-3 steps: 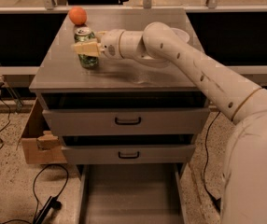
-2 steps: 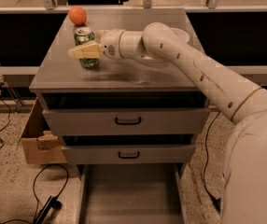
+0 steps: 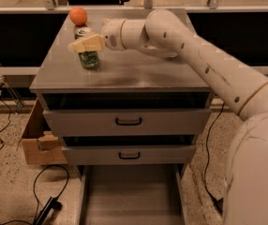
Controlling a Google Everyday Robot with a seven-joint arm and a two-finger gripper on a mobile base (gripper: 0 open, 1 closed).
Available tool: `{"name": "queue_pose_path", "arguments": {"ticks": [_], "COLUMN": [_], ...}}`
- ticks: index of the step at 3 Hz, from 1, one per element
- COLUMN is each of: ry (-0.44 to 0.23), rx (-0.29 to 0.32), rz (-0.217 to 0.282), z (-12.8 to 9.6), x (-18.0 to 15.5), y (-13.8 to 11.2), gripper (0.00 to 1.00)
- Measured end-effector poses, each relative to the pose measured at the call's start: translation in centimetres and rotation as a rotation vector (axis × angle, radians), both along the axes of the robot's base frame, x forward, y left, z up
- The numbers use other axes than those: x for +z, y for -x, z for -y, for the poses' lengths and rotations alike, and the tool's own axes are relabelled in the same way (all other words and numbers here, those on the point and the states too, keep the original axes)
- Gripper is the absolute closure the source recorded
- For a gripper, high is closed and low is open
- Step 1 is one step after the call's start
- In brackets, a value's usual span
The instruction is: Pick green can from bottom drawer and place on counter
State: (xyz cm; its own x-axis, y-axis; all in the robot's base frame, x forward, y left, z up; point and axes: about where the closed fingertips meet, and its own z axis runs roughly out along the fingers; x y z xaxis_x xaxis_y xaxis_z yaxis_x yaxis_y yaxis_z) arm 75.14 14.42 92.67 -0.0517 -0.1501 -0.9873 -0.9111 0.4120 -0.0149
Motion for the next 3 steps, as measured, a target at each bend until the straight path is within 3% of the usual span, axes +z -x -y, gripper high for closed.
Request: {"name": "queue_pose_path", "arguments": {"ticks": [1,2,3], "ry": [0.132,0.288,0.383], "rx": [0.030,0.026,0.001], "rz": [0.063,0.081,0.095], "z": [2.9,5.8,7.9], "x": [4.4,7.3,8.4], "y": [3.7,9.0,15.6], "gripper": [0.00,0.00,0.00]}}
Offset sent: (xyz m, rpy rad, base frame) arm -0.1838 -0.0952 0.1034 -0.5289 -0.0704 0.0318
